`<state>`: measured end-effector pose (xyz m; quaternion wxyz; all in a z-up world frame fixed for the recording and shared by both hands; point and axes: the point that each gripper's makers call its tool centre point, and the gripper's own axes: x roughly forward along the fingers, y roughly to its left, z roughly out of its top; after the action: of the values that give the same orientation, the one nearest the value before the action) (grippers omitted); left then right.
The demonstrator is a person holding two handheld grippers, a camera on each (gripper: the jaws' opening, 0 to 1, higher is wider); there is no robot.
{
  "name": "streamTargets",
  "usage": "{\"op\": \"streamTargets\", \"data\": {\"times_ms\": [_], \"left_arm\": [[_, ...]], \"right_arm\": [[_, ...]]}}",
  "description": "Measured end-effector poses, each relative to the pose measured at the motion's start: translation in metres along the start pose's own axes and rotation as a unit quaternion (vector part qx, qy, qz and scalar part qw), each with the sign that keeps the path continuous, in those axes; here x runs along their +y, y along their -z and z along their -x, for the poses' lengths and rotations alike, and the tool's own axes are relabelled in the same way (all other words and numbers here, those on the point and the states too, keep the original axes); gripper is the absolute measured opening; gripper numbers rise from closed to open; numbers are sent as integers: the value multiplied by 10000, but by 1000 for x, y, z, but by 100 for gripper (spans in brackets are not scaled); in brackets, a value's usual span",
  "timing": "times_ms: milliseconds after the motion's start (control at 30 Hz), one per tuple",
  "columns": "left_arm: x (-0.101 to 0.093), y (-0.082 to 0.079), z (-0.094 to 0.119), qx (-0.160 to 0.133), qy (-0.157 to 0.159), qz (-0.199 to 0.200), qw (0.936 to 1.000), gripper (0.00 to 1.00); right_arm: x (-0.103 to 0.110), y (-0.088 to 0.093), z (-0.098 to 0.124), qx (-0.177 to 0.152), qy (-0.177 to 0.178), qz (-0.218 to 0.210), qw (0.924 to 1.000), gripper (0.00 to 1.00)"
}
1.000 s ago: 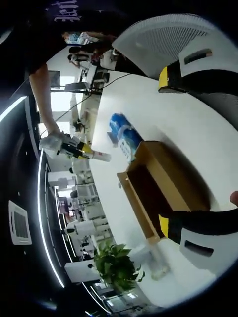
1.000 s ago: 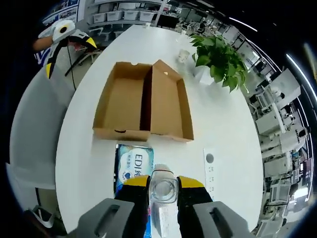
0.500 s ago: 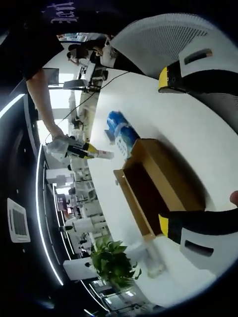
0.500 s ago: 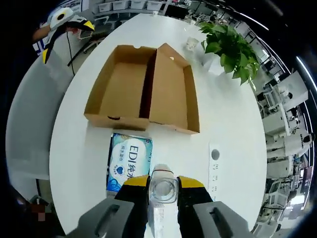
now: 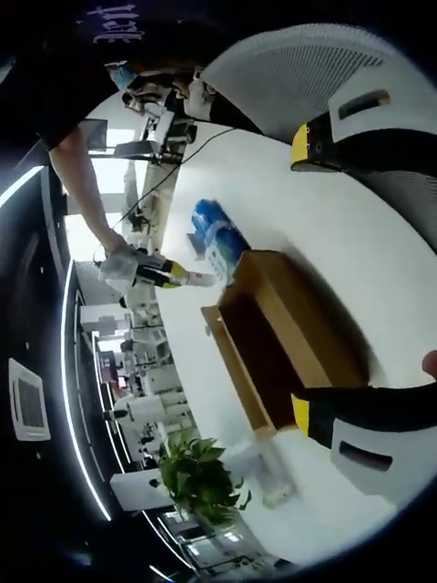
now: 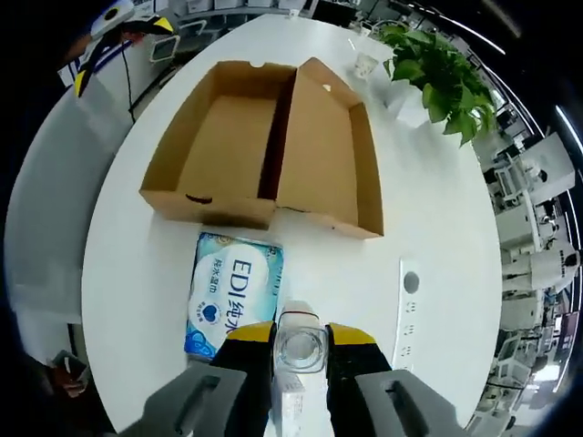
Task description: Operate the shoe box by opening the lid, removing the specified soft item, and placing it in the target area until the item is outside and the box remains undamaged.
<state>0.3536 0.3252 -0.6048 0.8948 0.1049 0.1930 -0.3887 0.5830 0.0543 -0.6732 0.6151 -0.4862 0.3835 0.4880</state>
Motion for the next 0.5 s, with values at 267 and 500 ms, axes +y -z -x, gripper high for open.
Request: {"op": "streamTargets", "data": {"times_ms": [267,500], "left_arm": [[0,4,-1,16,-39,60,10000,98],[1,8,-1,60,-85,112,9999,98]], "right_arm": [[2,5,-14,64,-88,-36,9999,17],[1,7,-23,82,-130,-43,9999,17]]}}
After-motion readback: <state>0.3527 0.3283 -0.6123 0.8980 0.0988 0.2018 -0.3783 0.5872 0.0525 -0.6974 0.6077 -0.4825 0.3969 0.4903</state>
